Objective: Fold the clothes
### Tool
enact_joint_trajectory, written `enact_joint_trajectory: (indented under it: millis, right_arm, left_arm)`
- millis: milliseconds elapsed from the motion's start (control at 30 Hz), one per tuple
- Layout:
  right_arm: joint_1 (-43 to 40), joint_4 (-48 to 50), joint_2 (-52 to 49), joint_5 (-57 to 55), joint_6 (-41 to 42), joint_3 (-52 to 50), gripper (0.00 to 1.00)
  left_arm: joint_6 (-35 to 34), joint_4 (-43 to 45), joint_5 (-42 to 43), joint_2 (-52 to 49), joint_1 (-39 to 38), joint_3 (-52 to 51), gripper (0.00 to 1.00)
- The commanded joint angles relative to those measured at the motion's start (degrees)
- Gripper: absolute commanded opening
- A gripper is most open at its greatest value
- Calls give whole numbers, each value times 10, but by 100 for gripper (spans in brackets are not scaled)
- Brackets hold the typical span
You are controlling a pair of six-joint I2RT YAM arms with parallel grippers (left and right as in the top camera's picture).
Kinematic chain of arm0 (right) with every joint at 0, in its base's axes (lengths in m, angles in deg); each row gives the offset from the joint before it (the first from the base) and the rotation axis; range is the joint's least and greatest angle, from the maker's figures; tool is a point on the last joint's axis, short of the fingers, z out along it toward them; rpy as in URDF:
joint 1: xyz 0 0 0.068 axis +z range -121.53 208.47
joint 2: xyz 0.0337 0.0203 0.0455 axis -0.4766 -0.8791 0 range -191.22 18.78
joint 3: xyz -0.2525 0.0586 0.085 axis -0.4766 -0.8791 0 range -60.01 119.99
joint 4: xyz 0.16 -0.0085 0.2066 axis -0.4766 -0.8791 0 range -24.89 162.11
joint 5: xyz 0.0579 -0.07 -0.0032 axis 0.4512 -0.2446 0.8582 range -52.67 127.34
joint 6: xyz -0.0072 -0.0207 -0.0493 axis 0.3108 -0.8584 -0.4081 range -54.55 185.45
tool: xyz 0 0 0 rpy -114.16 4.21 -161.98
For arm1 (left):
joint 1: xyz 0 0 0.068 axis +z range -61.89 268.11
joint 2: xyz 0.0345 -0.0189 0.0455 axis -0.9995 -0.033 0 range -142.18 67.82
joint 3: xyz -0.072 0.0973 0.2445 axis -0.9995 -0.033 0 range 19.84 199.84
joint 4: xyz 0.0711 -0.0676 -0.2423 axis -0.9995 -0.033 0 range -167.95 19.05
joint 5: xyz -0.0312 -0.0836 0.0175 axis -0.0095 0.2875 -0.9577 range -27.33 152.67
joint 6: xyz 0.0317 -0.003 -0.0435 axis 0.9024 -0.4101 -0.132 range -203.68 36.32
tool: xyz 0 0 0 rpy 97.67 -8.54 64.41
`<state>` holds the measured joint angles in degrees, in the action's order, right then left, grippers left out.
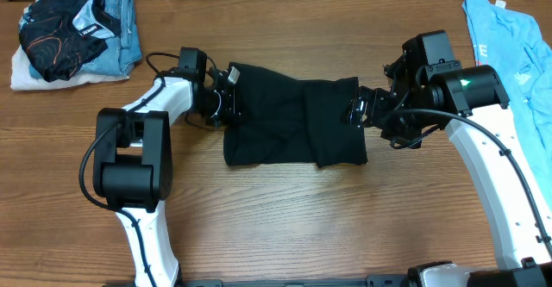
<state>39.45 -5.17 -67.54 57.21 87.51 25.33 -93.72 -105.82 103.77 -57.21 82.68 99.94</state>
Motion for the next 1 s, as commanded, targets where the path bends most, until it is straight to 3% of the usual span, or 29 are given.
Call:
enact_joint_trajectory:
  millis: [0,200,433,633,967]
  right_arm:
    - [3,0,6,-6,0,9,100]
    - [3,2,6,-6,0,9,100]
    - [3,3,6,-8,0,9,100]
    - [3,11,5,-8,0,1,100]
    - [3,21,4,-8,0,-10,100]
  left_arm:
    - [-12,-51,-139,-36,23,-16,4]
    - [-13,-157,-248,-36,65,37,4]
    - [-14,-312,-385,-36,102,167,4]
    - [-14,-398,-387,-35,94,275,4]
    - [-63,-558,-447,-34,4,426,4]
